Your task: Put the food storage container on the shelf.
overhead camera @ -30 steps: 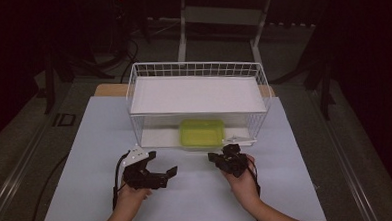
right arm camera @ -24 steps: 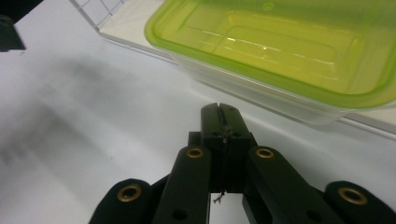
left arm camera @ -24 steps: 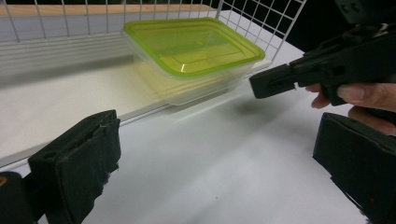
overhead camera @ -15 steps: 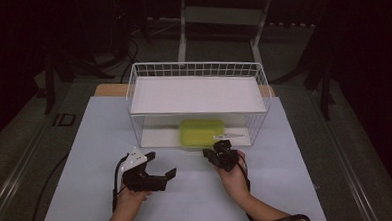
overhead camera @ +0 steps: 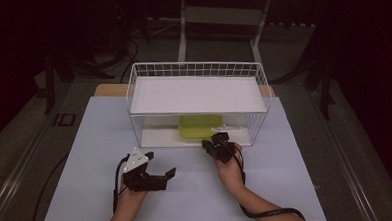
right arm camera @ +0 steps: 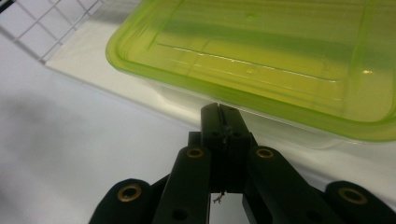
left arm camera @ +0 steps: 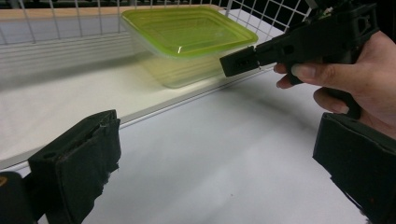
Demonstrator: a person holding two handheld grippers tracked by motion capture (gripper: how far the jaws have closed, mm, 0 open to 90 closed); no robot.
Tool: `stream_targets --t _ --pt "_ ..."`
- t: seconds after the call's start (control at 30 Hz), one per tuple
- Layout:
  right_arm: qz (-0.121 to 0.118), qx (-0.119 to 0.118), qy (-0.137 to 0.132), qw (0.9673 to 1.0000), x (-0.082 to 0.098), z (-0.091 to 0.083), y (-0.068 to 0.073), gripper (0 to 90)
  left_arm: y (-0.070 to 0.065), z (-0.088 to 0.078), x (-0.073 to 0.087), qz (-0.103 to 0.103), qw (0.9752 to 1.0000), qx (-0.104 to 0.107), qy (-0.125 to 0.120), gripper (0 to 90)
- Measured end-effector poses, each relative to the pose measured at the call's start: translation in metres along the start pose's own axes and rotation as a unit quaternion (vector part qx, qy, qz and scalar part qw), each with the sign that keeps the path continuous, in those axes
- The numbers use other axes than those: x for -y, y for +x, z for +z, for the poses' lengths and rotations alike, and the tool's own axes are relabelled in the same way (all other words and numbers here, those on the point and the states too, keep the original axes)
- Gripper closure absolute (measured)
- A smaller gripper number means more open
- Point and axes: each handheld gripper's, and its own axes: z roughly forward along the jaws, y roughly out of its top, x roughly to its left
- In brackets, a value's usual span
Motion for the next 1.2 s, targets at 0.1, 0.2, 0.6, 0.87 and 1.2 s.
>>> stream_targets --t 0.1,0.2,0.6,0.87,1.2 --pt "0.009 -0.001 0.000 1.0000 -0.003 0.005 -0.001 90.0 0.001 0.000 0.000 -0.005 1.0000 0.000 -0.001 1.5" --pt "0.005 -0.001 -0.002 1.0000 -0.005 0.008 0.000 90.0 0.001 -0.001 0.000 -0.003 1.0000 0.000 -0.002 1.5" --pt "0.012 0.019 -0.011 0.9997 -0.018 0.021 -0.007 90.0 0.002 -0.001 0.001 -0.007 1.0000 0.003 0.000 1.5" --pt "0.037 0.025 -0.015 0.9989 -0.025 0.025 -0.016 90.0 0.002 0.000 0.002 -0.009 0.9999 0.007 0.001 1.5" --pt "0.032 0.021 -0.017 0.9991 -0.023 0.024 -0.012 89.8 0.001 -0.001 0.002 -0.008 1.0000 0.005 0.000 1.5"
